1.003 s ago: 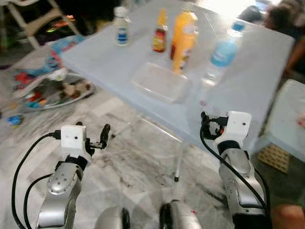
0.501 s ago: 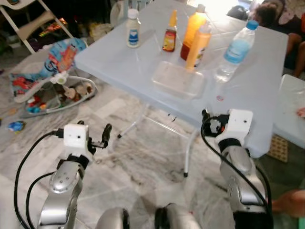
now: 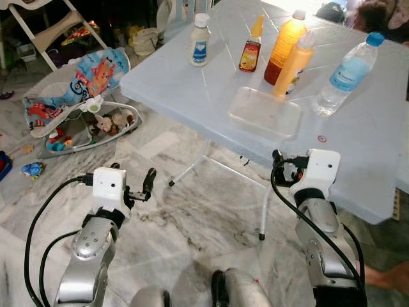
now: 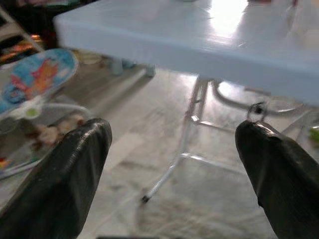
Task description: Restocking fridge
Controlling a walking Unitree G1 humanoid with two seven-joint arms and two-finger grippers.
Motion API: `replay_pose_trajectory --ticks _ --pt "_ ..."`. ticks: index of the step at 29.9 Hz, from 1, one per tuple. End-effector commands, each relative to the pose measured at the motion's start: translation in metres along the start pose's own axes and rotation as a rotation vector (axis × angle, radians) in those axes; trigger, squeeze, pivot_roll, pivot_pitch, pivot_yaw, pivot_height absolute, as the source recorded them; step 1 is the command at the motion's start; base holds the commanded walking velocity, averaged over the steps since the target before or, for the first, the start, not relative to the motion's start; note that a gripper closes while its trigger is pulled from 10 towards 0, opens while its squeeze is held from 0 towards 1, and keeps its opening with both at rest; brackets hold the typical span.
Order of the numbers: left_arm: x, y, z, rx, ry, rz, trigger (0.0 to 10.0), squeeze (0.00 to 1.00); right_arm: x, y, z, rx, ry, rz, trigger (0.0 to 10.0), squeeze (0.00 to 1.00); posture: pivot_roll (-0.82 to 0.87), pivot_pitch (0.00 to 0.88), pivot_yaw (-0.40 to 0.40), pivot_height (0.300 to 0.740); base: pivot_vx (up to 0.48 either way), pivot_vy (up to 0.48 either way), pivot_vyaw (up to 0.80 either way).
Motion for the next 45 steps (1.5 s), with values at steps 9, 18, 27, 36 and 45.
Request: replay_pose_trajectory --ticks 9,18,27,36,45 --pt "0.006 0.003 0.000 0.004 -0.012 0.011 10.0 0.00 0.003 0.003 0.008 -0.041 -0.013 0.015 10.0 0.00 -0.01 0.142 -0.027 0.740 0.000 0.000 0.00" --pt "0.008 0.001 0.001 0.002 -0.023 0.011 10.0 0.00 0.007 0.003 0.013 -0.055 -0.015 0.033 10.0 0.00 -0.01 0.135 -0.021 0.740 0.000 0.000 0.00" --pt "0.009 -0.001 0.001 0.000 -0.038 0.007 10.0 0.00 0.008 0.013 0.024 -0.111 -0.112 0.104 10.0 0.00 -0.03 0.131 0.010 0.740 0.000 0.000 0.00" --pt "0.005 -0.011 0.003 0.004 -0.060 -0.050 10.0 0.00 -0.027 0.025 0.029 -0.133 -0.111 -0.002 10.0 0.00 -0.07 0.130 0.061 0.740 0.000 0.000 0.00" --pt "0.005 -0.016 0.007 -0.001 -0.080 -0.071 10.0 0.00 -0.039 0.003 0.027 -0.106 -0.276 -0.018 10.0 0.00 -0.05 0.135 0.081 0.740 0.000 0.000 0.00"
Point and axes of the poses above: a point about 5 cm out from each wrist's last joint towards the gripper, its own y axis pointing back from the gripper into the wrist, its own z axis along the axis of the wrist's last joint, x = y × z, the point moved 3 cm from there along -y, pointing out of the wrist towards the gripper, and after that the axes turned 5 degrees about y, right-handed, at the moved point
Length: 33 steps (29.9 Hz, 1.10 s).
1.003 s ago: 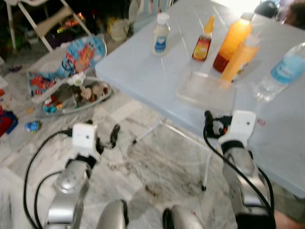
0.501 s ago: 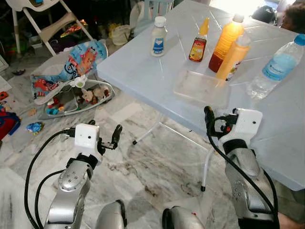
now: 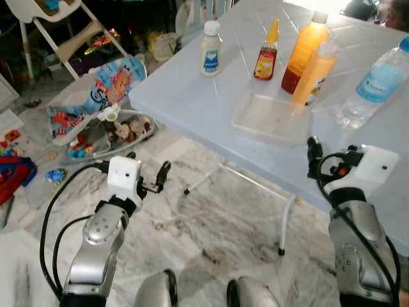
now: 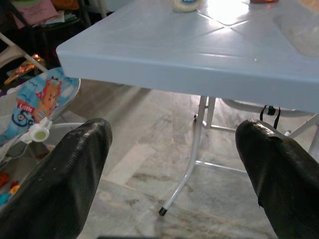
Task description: Restocking fridge
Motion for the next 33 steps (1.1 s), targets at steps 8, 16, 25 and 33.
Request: replay_pose_trajectory --ticks 8,16,25,33 --pt "0.006 0.009 -0.001 0.020 -0.036 0.006 10.0 0.00 0.006 -0.028 -0.007 0.023 -0.116 0.040 10.0 0.00 -0.01 0.149 0.090 0.740 0.000 0.000 0.00" --pt "0.012 0.014 -0.001 0.031 -0.054 0.014 10.0 0.00 0.004 -0.041 -0.003 0.005 -0.204 0.032 10.0 0.00 0.01 0.158 0.099 0.740 0.000 0.000 0.00" --pt "0.012 0.015 0.001 0.032 -0.070 0.005 10.0 0.00 0.017 -0.055 -0.005 0.022 -0.301 0.111 0.0 0.00 0.02 0.164 0.107 0.740 0.000 0.000 0.00" --pt "0.011 0.018 0.001 0.037 -0.077 0.006 10.0 0.00 0.023 -0.061 -0.007 0.045 -0.364 0.132 0.0 0.00 0.03 0.163 0.097 0.740 0.000 0.000 0.00"
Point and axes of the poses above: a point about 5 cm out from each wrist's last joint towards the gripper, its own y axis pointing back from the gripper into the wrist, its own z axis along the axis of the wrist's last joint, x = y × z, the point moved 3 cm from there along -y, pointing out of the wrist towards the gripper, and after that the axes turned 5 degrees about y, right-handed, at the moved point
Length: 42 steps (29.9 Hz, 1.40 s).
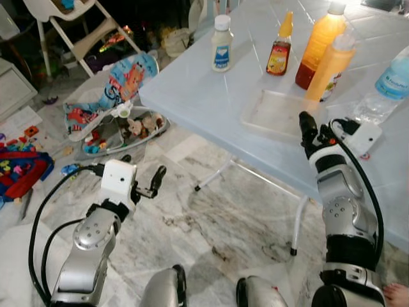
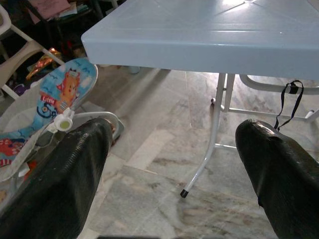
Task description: Restocking fridge
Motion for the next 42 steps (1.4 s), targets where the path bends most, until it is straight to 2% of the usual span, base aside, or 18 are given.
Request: replay_pose_trajectory --ticks 1,8,22,25,42 --pt "0.002 0.005 -0.002 0.019 -0.020 0.007 10.0 0.00 0.000 -0.002 -0.004 0.019 -0.055 0.002 0.0 0.00 0.03 0.163 0.097 0.740 0.000 0.000 0.00" --pt "0.000 0.005 -0.002 0.019 -0.022 0.000 10.0 0.00 -0.004 0.001 -0.009 0.032 -0.102 -0.022 0.0 0.00 0.02 0.165 0.093 0.740 0.000 0.000 0.00" --pt "-0.002 0.004 -0.002 0.016 -0.021 0.001 10.0 0.00 -0.010 0.001 -0.007 0.018 -0.133 -0.076 0.0 0.00 0.02 0.165 0.085 0.740 0.000 0.000 0.00" --pt "-0.003 0.004 -0.002 0.017 -0.021 0.002 10.0 0.00 -0.014 0.000 -0.005 0.005 -0.137 -0.112 0.0 0.00 0.02 0.166 0.085 0.740 0.000 0.000 0.00" --pt "-0.001 0.002 -0.002 0.012 -0.020 0.019 10.0 0.00 -0.016 0.001 -0.001 -0.012 -0.139 -0.140 0.0 0.00 0.02 0.171 0.072 0.740 0.000 0.000 0.00"
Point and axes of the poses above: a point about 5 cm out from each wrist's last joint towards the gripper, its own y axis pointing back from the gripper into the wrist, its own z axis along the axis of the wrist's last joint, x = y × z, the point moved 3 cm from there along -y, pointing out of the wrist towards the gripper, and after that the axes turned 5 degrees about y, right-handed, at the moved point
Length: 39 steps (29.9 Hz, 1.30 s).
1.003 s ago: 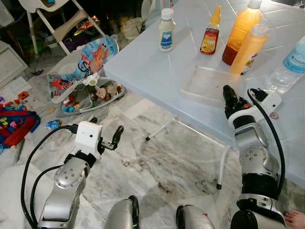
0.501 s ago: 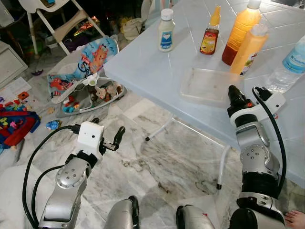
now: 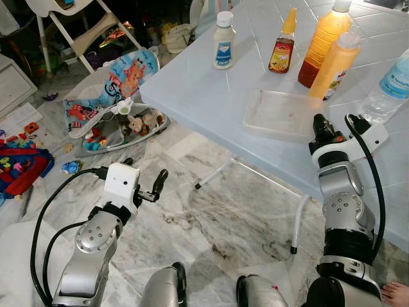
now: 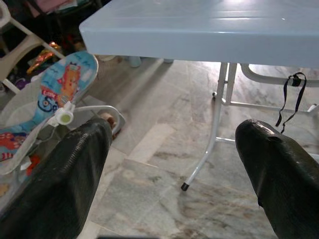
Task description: Restocking fridge
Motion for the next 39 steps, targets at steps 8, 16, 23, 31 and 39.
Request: replay_pose_trajectory --ticks 8,16,23,31,39 --pt "0.003 0.003 -0.002 -0.003 0.005 0.041 10.0 0.00 0.013 0.008 -0.004 0.029 0.085 0.047 10.0 0.00 0.01 0.162 0.055 0.740 0.000 0.000 0.00" --pt "0.008 0.000 -0.010 0.027 0.059 0.105 10.0 0.00 0.036 0.023 -0.008 0.030 0.244 0.141 10.0 0.00 0.00 0.129 0.023 0.740 0.000 0.000 0.00" --pt "0.006 -0.006 -0.009 0.012 0.067 0.119 10.0 0.00 0.037 0.028 -0.019 0.064 0.267 0.116 10.0 0.00 -0.01 0.124 0.011 0.740 0.000 0.000 0.00" --pt "0.006 -0.006 -0.012 0.021 0.079 0.132 10.0 0.00 0.040 0.028 -0.016 0.051 0.322 0.125 10.0 0.00 -0.01 0.119 0.001 0.740 -0.085 0.000 0.00" --pt "0.006 -0.005 -0.015 0.025 0.088 0.137 10.0 0.00 0.039 0.030 -0.013 0.040 0.363 0.124 10.0 0.00 -0.02 0.113 -0.003 0.740 -0.339 0.000 0.00"
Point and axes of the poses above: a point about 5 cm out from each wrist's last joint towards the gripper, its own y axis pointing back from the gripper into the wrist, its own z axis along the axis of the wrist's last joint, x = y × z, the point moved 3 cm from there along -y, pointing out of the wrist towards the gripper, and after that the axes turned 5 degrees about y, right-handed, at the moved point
